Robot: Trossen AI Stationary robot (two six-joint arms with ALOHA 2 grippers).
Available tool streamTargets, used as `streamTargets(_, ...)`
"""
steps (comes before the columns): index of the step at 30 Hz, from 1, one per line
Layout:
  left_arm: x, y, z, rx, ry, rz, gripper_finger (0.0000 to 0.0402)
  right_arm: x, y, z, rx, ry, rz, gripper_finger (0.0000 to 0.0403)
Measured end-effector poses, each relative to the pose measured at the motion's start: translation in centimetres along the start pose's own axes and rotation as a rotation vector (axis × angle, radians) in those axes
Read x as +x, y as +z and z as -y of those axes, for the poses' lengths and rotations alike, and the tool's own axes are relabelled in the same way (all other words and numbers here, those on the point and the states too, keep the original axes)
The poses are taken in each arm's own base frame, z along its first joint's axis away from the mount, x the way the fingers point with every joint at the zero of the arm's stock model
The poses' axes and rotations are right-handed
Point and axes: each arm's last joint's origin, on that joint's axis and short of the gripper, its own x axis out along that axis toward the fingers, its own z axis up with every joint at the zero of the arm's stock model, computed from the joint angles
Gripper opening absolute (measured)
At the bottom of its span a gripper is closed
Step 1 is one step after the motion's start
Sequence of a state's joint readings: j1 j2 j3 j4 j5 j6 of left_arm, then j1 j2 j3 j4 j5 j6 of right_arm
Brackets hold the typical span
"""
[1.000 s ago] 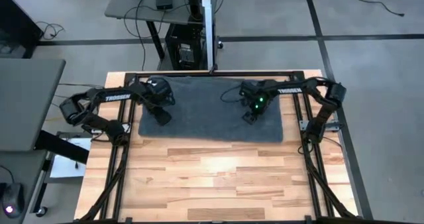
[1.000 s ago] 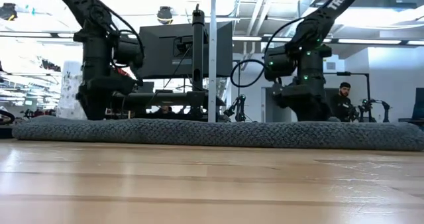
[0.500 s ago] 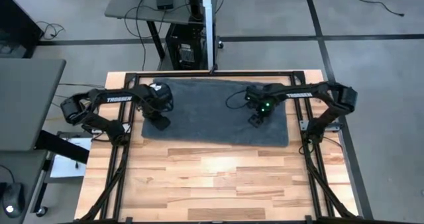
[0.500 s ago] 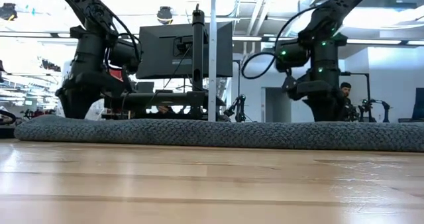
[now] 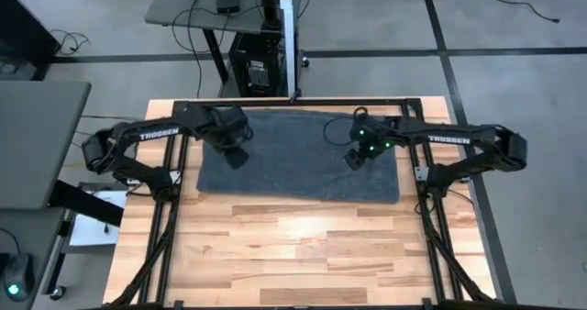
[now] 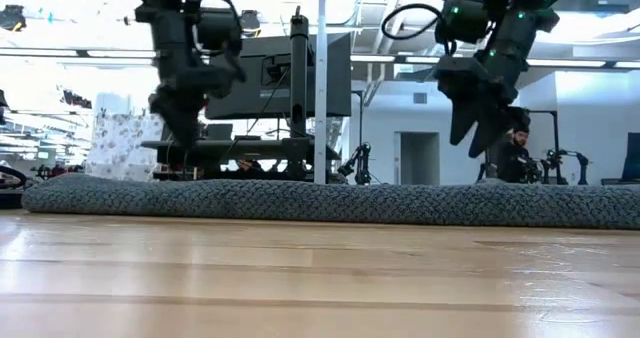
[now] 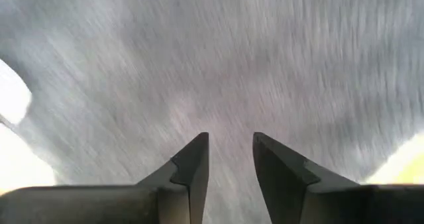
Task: Roll towel
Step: Fold the black towel
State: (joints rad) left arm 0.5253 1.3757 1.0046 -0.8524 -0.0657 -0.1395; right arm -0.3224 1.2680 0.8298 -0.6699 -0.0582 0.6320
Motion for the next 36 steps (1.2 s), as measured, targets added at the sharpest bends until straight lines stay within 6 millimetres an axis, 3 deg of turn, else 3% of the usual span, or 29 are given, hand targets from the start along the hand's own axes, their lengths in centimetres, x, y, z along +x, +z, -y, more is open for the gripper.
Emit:
streamTargets(3, 1.0, 1.1, -1.4, -0.002, 0.021, 0.060, 0.0100, 0.6, -1.1, -1.4, 0.000, 0.021, -0.028, 0.0238)
streamTargets(9, 5.8, 0.6, -4.8, -0.061, 0.047, -0.119, 0.0100, 2.5, -4.6, -4.7, 0.041, 0.059, -0.108, 0.0238)
streamTargets(12, 7.9, 0.1, -5.2, -0.054, 0.026, -0.224, 0.0100, 3.5, -6.3, -6.0, 0.075, 0.044, -0.143, 0.0238)
streamTargets(16, 8.8, -0.5, -4.5, -0.040, -0.004, -0.322, 0.0100, 5.4, -7.9, -6.5, 0.070, -0.069, -0.154, 0.0238)
streamTargets(21, 9.2, -2.8, -2.1, -0.069, -0.070, -0.485, 0.0100, 7.6, -7.9, -5.6, -0.025, -0.177, -0.203, 0.0238)
streamTargets(27, 9.0, -7.4, 2.6, -0.116, -0.118, -0.654, 0.0100, 7.9, -6.4, -4.3, -0.149, -0.193, -0.222, 0.0238)
streamTargets(33, 7.3, -9.4, 8.6, -0.188, -0.132, -0.570, 0.0100, 8.0, -3.9, -2.6, -0.278, -0.174, -0.191, 0.0238)
streamTargets(36, 6.6, -9.8, 12.3, -0.258, -0.273, -0.496, 0.0100, 8.3, -2.5, -2.0, -0.323, -0.150, -0.139, 0.0238)
